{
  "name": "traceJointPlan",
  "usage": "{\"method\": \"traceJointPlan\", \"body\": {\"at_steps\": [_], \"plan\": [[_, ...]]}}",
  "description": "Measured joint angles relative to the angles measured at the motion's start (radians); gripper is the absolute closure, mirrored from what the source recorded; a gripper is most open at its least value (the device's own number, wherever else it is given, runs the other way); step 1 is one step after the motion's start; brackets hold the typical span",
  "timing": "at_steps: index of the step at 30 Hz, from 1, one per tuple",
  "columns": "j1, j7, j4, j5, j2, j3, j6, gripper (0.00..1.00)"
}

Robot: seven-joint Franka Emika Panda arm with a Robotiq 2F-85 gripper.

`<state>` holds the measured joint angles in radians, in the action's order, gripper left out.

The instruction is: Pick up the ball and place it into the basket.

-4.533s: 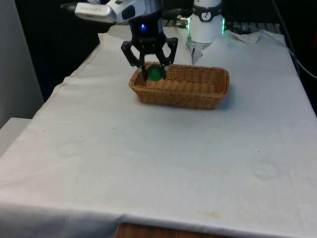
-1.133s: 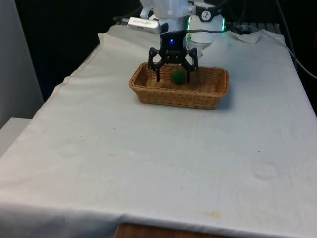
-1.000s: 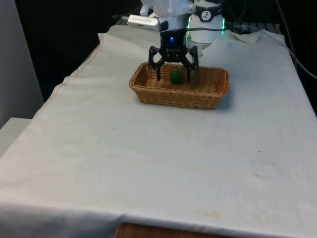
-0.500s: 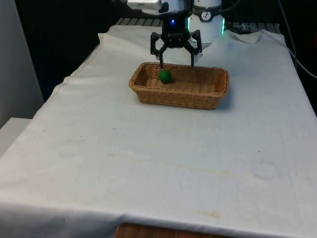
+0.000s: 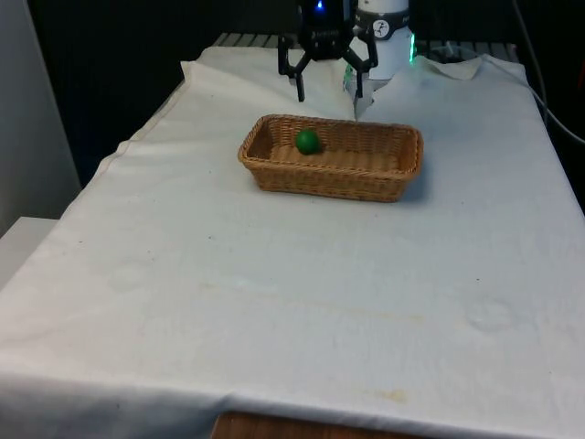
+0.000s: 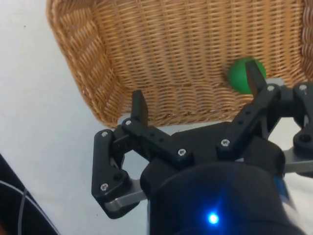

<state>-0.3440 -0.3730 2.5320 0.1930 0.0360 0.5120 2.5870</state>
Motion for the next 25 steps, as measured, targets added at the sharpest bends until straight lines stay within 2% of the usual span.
{"method": "traceJointPlan", "body": {"at_steps": [8,25], "plan": [[0.000,0.050,-0.052,-0.044,0.026,-0.003,-0.065,0.00],[0.000,0.089,-0.223,-0.066,-0.064,-0.016,-0.200,0.00]]}}
